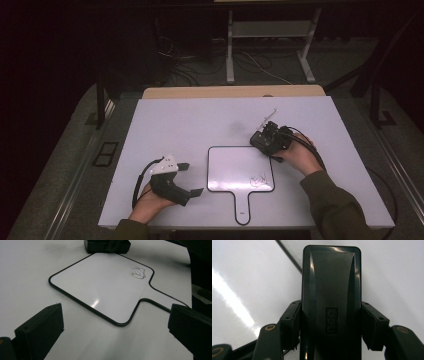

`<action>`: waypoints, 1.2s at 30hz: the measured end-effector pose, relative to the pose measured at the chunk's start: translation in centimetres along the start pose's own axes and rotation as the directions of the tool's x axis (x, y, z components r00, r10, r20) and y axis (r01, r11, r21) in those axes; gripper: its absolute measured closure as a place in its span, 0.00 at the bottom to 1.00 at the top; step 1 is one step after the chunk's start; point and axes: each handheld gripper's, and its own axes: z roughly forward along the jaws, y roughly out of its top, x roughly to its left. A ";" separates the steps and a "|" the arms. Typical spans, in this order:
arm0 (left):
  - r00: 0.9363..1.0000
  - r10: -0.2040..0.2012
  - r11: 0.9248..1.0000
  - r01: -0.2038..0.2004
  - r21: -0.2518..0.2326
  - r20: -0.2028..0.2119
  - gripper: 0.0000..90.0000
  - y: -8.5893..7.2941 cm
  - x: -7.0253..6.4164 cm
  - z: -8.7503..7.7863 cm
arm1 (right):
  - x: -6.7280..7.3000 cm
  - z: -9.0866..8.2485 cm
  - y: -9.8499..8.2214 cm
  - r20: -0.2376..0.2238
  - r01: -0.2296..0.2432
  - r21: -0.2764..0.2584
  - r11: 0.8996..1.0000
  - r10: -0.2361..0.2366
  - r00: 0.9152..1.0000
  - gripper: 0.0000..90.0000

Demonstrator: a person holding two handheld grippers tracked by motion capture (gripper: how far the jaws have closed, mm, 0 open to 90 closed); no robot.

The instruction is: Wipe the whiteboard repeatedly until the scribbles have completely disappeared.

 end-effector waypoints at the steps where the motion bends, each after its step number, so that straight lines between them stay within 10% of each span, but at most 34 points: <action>1: 1.000 0.000 1.000 0.000 0.000 0.000 0.00 0.0 0.0 0.0 | 0.2 -0.1 0.0 -0.003 0.008 0.002 1.000 -0.008 1.000 0.43; 20: 1.000 -0.002 1.000 0.002 -0.005 -0.001 0.00 0.1 -0.1 0.0 | 4.3 -1.9 -2.4 -0.080 0.125 0.020 0.992 -0.123 0.989 0.43; 30: 1.000 0.000 1.000 0.000 -0.004 -0.001 0.00 0.1 -0.1 0.0 | 1.5 -0.9 -1.1 -0.043 0.037 0.032 0.999 -0.036 0.998 0.43; 36: 1.000 0.001 1.000 -0.001 -0.002 0.000 0.00 0.0 -0.1 0.0 | 2.5 -1.2 -1.5 -0.059 0.073 0.031 0.997 -0.071 0.996 0.43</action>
